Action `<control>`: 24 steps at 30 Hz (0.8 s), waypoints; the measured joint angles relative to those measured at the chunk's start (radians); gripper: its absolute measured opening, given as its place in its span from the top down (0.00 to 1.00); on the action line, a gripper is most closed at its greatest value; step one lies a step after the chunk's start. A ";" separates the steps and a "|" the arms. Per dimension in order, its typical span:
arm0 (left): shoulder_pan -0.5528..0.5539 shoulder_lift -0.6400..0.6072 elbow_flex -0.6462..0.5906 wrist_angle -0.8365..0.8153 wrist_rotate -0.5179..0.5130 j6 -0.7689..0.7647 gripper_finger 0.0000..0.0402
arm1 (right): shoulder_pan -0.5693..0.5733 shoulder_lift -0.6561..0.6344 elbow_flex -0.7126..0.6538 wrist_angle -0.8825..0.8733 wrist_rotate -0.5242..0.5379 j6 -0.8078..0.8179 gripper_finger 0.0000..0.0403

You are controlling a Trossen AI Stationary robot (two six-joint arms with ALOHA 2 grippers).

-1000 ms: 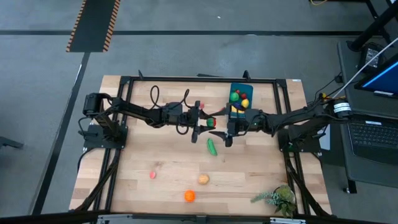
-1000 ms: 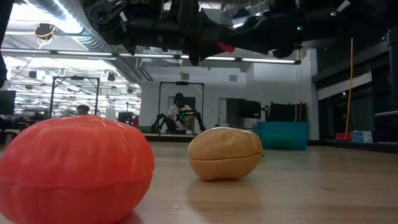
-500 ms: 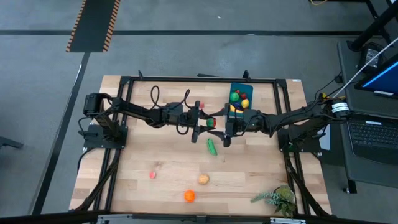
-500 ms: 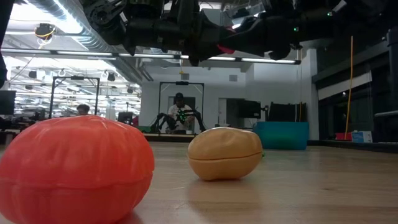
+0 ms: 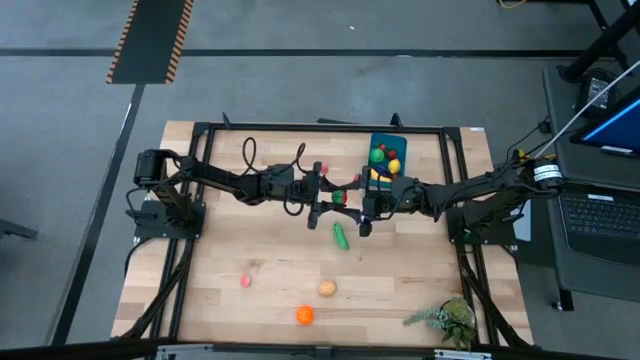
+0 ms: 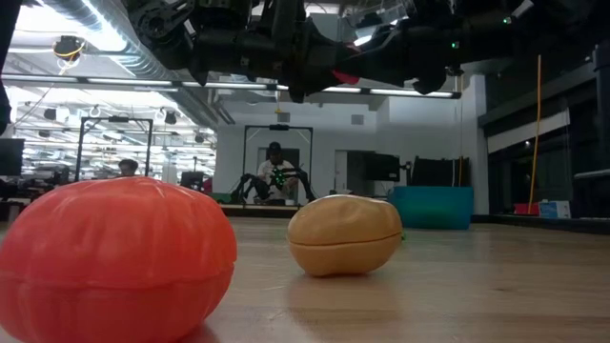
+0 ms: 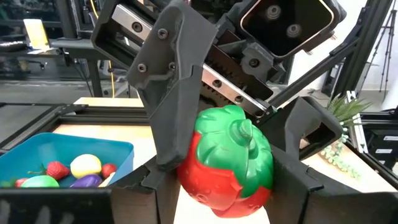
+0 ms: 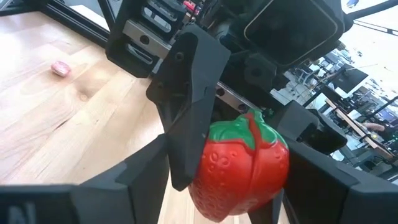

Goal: Pick and placing Produce into tupperware
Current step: Put the red strawberry into the blue bin

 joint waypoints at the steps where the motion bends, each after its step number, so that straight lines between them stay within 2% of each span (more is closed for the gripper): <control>1: 0.000 0.000 0.000 0.000 0.001 0.000 0.58 | 0.000 0.000 0.000 0.000 0.001 0.000 0.33; 6: 0.000 0.000 0.000 0.003 0.007 -0.021 0.58 | 0.000 0.000 0.001 -0.015 0.005 0.007 0.29; 24: 0.005 0.000 0.013 0.019 0.032 -0.104 0.58 | 0.020 -0.002 0.002 -0.034 0.026 -0.063 0.28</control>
